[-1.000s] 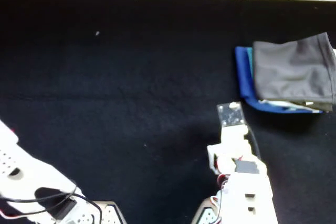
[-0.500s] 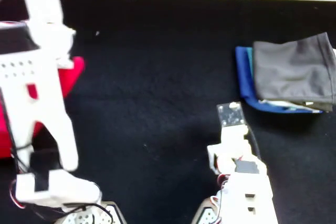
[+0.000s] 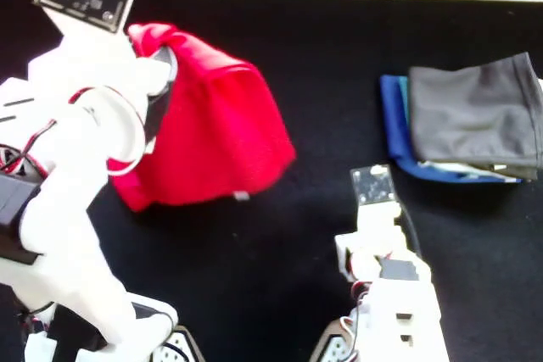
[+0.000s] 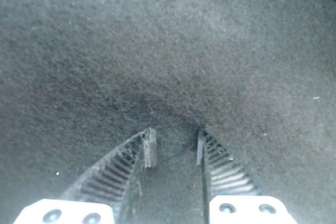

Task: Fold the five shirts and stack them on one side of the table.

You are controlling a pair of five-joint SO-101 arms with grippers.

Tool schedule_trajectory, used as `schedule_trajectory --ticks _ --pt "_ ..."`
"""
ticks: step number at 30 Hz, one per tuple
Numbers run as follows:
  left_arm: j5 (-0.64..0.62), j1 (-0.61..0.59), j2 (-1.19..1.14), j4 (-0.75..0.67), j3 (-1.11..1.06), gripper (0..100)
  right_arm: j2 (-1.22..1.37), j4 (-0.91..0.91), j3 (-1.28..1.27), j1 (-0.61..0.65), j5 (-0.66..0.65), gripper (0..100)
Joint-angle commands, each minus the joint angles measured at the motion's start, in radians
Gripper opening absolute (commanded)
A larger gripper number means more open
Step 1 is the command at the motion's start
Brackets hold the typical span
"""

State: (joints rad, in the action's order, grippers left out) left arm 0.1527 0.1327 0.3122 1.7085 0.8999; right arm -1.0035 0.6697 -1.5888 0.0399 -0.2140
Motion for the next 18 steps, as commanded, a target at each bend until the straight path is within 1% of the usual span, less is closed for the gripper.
schedule_trajectory --ticks 1,6,8,10,13,15,18 --pt "-0.008 -0.022 0.002 -0.014 -0.019 1 -0.001 -0.022 -0.012 -0.012 0.006 14.1" --pt "-0.005 -0.117 -0.065 -0.015 -0.262 1 -0.001 -0.022 -0.012 -0.012 0.008 14.1" --pt "-0.005 -0.159 -0.111 -0.054 -0.381 1 -0.001 -0.022 -0.012 -0.012 0.008 14.1" --pt "-0.005 -0.223 -0.159 -0.123 -0.484 1 -0.001 -0.022 -0.012 -0.012 0.008 14.1" --pt "-0.005 -0.326 -0.225 -0.272 -0.602 1 -0.001 -0.022 -0.012 -0.012 0.008 14.1" --pt "-0.005 -0.39 -0.268 -0.365 -0.645 1 -0.001 -0.022 -0.012 -0.012 0.008 14.1" --pt "-0.005 -0.472 -0.329 -0.454 -0.654 1 -0.001 -0.022 -0.012 -0.012 0.006 14.1"
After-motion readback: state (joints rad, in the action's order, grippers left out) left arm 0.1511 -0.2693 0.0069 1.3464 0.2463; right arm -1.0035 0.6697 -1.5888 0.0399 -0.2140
